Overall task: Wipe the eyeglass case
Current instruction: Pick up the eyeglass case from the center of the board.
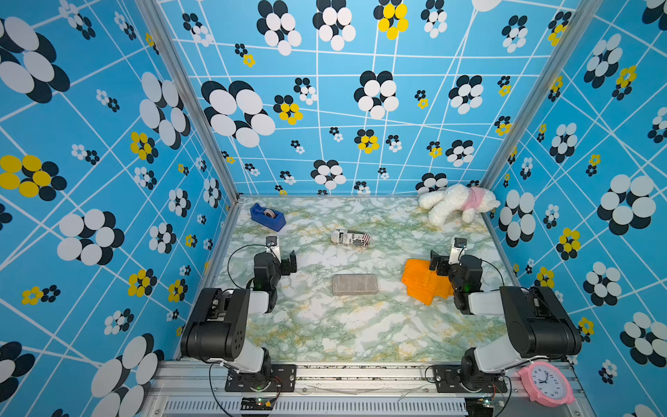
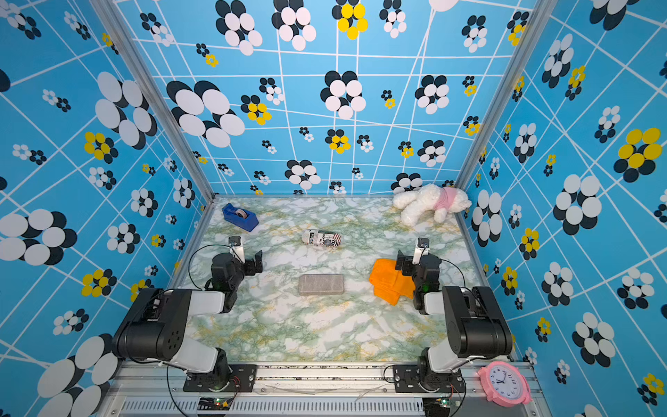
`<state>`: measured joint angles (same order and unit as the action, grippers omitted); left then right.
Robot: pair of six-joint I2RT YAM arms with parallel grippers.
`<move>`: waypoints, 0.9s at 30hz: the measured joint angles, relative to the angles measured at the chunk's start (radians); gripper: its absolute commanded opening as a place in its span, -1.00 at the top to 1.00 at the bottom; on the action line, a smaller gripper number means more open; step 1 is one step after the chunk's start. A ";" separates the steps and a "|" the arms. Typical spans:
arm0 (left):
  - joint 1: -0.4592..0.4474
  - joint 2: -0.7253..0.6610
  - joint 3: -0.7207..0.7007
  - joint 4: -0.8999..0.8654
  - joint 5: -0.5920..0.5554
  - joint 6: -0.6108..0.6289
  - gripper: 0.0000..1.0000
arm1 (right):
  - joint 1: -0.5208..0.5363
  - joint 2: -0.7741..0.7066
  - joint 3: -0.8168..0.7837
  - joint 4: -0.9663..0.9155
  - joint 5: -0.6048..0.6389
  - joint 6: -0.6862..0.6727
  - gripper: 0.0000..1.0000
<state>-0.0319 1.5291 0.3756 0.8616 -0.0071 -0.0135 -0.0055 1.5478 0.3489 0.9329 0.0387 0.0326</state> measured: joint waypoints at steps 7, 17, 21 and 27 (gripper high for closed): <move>0.000 0.000 0.000 0.000 0.000 0.000 -0.98 | 0.000 0.000 0.000 0.000 0.000 0.000 -0.99; 0.000 0.000 0.000 0.000 0.000 0.000 -0.98 | -0.005 0.000 0.007 -0.001 0.008 0.005 -0.99; 0.000 0.000 0.000 0.000 0.000 0.000 -0.98 | -0.005 0.000 0.009 -0.001 0.009 0.005 -0.99; 0.006 0.000 0.000 0.000 0.001 0.000 -0.98 | -0.005 0.000 0.011 -0.001 0.011 0.005 -0.99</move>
<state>-0.0254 1.5291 0.3756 0.8616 -0.0059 -0.0135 -0.0101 1.5482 0.3595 0.9321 0.0502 0.0372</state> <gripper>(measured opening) 0.988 0.996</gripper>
